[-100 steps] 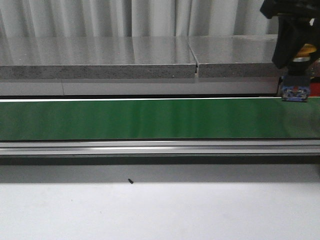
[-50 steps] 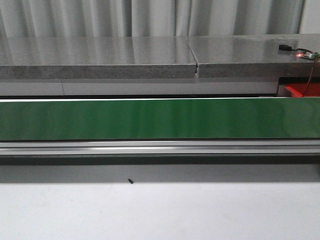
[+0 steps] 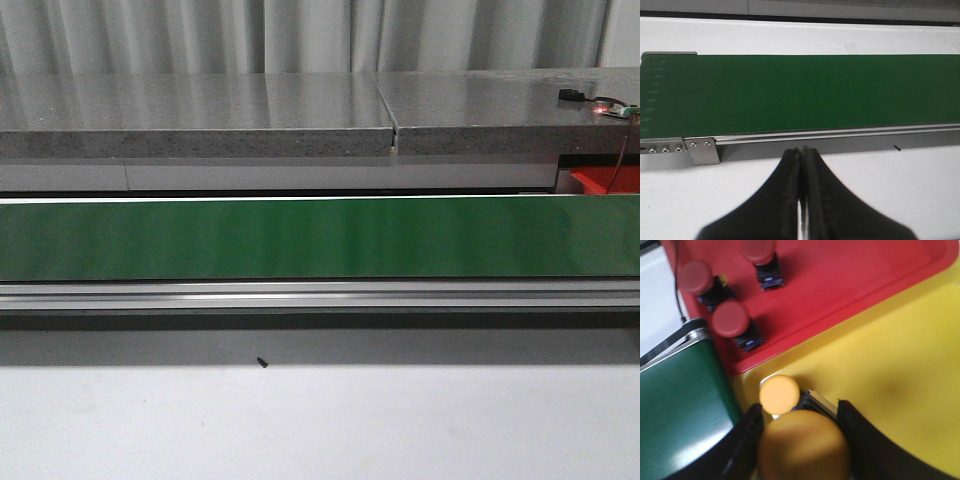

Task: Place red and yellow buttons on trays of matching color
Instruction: 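Carry the yellow button to the yellow tray and release it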

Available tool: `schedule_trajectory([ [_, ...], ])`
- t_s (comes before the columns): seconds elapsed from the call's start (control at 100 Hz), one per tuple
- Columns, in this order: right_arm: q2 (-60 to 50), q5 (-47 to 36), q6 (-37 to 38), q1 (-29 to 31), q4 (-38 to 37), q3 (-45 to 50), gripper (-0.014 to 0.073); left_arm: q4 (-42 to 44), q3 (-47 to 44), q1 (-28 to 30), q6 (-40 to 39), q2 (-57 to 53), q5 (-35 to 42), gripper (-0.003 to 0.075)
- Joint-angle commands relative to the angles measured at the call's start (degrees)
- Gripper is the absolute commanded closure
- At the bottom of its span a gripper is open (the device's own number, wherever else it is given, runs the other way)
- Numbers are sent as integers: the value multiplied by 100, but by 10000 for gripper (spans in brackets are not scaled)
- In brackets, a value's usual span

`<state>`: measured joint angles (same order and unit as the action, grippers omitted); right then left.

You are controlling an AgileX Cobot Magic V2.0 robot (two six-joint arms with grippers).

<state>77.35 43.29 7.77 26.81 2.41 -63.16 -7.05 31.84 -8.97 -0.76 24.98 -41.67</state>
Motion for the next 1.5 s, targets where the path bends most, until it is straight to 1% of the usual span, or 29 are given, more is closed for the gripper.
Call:
schedule_trajectory([
  [0.0,5,-418,116,292,104,-190,424,-60,147,-37,-27,41,404,739],
  [0.13,390,-573,116,607,241,-190,424,-60,147,-37,-27,41,404,739],
  [0.22,699,-725,116,711,367,-190,424,-60,147,-37,-27,41,404,739],
  [0.44,1252,-1267,116,702,663,-190,424,-60,147,-37,-27,41,404,739],
  [0.56,1464,-1473,116,702,680,-209,424,-60,147,-37,-27,41,404,739],
  [0.88,2013,-1615,116,702,717,-458,424,-60,147,-37,-27,41,404,739],
  [1.21,2205,-1773,111,702,718,-466,414,-60,147,-37,-27,41,404,739],
  [1.28,2205,-1781,79,702,718,-466,367,-60,147,-37,-27,41,404,739],
  [1.35,2205,-1788,53,702,718,-466,279,-60,147,-37,-27,41,404,739],
  [1.4,2205,-1794,47,702,718,-466,197,-60,147,-37,-27,41,404,739],
  [1.49,2205,-1810,47,702,718,-466,102,-60,147,-37,-27,41,404,739],
])
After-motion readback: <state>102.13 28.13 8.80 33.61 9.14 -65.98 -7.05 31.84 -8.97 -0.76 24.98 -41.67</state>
